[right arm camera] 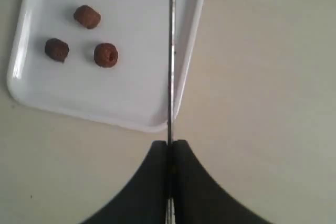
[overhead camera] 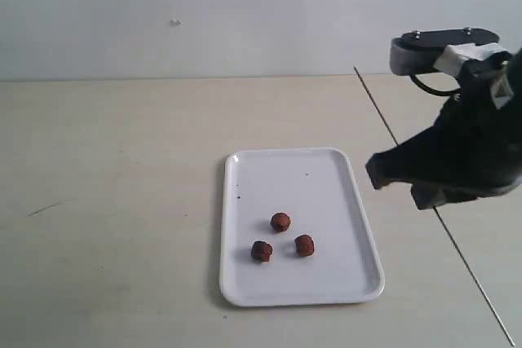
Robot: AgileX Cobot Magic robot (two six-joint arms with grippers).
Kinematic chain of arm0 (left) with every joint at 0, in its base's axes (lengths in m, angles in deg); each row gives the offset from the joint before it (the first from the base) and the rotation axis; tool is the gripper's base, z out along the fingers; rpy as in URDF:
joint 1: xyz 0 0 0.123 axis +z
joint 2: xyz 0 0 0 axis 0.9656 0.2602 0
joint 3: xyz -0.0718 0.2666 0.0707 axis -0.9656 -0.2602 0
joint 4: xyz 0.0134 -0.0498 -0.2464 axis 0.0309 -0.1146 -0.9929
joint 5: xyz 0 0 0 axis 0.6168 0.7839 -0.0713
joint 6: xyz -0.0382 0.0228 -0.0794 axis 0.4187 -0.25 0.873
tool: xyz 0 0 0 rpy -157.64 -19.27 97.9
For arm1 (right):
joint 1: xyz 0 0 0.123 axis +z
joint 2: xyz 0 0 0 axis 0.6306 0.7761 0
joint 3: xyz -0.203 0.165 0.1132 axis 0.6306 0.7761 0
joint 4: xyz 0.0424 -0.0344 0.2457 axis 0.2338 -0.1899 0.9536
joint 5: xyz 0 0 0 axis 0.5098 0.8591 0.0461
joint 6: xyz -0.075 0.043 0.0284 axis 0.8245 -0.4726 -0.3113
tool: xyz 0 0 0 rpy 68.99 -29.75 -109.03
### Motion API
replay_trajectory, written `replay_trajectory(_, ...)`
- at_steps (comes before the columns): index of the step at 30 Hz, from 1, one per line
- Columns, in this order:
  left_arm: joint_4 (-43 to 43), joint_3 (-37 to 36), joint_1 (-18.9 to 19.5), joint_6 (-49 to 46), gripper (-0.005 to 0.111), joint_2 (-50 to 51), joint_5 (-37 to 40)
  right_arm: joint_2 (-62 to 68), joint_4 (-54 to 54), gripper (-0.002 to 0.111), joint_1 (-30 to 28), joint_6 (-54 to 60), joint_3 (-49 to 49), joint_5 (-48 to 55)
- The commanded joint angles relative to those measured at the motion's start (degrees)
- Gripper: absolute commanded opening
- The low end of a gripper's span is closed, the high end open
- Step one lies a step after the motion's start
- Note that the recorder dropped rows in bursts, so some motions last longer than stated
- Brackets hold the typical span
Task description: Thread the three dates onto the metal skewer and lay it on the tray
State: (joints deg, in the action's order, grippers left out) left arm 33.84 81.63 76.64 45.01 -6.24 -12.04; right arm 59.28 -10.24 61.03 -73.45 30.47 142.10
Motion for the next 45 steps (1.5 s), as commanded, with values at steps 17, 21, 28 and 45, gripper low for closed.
replay_trajectory(17, 7.4, 0.0, 0.2, -7.3, 0.0, -0.3, -14.6, -17.9, 6.5, 0.0, 0.0, 14.7, 10.4, 0.1)
replay_trajectory(21, 7.4, 0.0, 0.2, -7.3, 0.0, -0.3, -15.6, -17.9, 6.6, 0.0, 0.0, 14.7, 10.4, 0.2)
replay_trajectory(28, 7.4, 0.0, 0.2, -7.3, 0.0, -0.3, -15.3, -17.9, 6.6, 0.0, 0.0, 15.0, 10.9, 0.2)
replay_trajectory(45, 4.4, 31.3, 0.4, 18.7, 0.0, 32.9, 1.3, -17.9, 7.1, 0.0, 0.0, 15.0, 11.7, 0.5)
